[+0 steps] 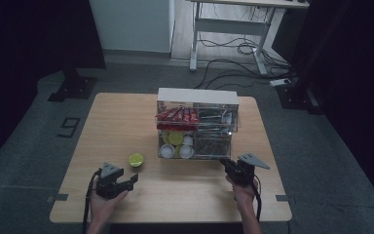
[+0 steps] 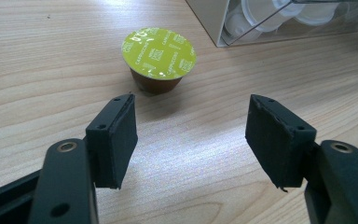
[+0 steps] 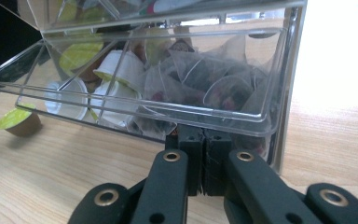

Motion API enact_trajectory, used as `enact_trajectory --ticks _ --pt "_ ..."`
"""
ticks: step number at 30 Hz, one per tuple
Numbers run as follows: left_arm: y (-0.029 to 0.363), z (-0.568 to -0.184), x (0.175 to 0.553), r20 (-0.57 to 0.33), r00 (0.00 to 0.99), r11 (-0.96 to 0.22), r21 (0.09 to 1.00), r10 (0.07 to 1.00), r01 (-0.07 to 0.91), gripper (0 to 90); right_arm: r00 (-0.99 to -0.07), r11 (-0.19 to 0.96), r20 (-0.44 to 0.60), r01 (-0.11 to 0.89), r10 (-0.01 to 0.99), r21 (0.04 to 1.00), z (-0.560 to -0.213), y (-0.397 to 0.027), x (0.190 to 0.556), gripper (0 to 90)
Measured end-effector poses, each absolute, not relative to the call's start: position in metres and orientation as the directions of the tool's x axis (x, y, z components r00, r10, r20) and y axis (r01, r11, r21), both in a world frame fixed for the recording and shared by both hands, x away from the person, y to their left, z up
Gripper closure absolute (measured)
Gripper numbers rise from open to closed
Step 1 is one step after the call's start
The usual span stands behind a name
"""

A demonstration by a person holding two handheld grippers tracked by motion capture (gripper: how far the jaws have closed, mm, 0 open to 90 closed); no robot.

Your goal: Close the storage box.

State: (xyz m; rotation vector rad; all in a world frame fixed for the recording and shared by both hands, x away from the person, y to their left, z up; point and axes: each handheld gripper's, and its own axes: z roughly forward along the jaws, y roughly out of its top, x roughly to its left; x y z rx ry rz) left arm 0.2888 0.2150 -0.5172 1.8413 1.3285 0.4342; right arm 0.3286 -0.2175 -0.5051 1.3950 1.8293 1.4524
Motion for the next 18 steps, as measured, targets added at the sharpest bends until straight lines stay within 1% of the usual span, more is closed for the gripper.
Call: enact_trajectory --ticks 12,18 --pt "0.214 -0.519 0.289 -0.166 0.387 -0.131 0.762 0.907 0.634 34.0 -0.411 -0.039 0.259 0.473 0.874 0.880 -0.514 -0.221 0.327 86.9" --pt "0.214 -0.520 0.290 -0.169 0.389 -0.133 0.758 0.905 0.639 33.9 -0.421 -0.033 0.278 0.502 0.863 0.864 -0.517 -0.223 0.325 84.5"
